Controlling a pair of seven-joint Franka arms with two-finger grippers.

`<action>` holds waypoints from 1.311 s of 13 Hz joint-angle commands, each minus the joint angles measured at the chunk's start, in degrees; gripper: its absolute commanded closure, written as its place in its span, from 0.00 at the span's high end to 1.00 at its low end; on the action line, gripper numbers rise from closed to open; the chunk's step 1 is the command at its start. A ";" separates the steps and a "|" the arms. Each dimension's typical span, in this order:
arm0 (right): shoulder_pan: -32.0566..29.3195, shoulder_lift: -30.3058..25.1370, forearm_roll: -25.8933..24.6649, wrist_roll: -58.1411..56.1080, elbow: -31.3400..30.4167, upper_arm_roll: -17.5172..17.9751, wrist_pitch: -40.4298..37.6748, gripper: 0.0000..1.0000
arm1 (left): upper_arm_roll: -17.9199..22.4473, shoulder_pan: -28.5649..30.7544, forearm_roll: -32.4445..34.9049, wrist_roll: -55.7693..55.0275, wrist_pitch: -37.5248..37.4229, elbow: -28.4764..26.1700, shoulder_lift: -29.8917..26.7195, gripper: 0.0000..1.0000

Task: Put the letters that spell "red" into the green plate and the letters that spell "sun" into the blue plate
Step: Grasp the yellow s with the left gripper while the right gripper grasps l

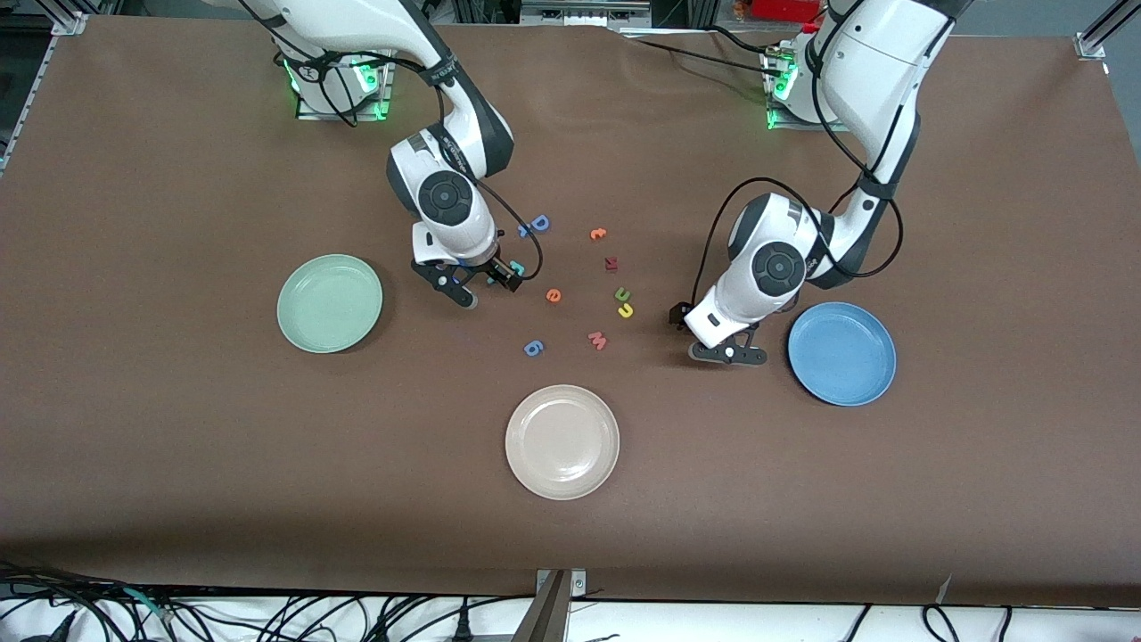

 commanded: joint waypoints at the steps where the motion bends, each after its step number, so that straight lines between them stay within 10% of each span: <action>1: -0.25 -0.32 0.85 1.30 -2.24 0.57 1.68 0.98 | 0.38 -1.06 -0.31 -0.59 2.23 -1.34 -0.05 1.00; 4: -0.51 0.46 0.85 1.30 -2.78 0.57 4.66 0.93 | 0.38 -1.68 -0.22 -0.68 2.23 -1.52 -0.05 0.92; 7: -0.69 2.40 0.94 3.58 -2.60 0.65 9.76 0.92 | 0.47 -1.77 0.05 -1.03 2.23 -1.52 -0.05 0.62; 11: -0.69 2.58 0.94 3.67 -2.69 0.74 10.12 0.60 | 0.47 -1.77 0.05 -1.03 2.14 -1.52 0.04 0.39; 17: -0.60 2.14 4.10 3.67 -2.60 2.32 9.86 0.60 | 0.73 -1.15 0.05 -0.94 -0.92 -0.65 -1.36 0.20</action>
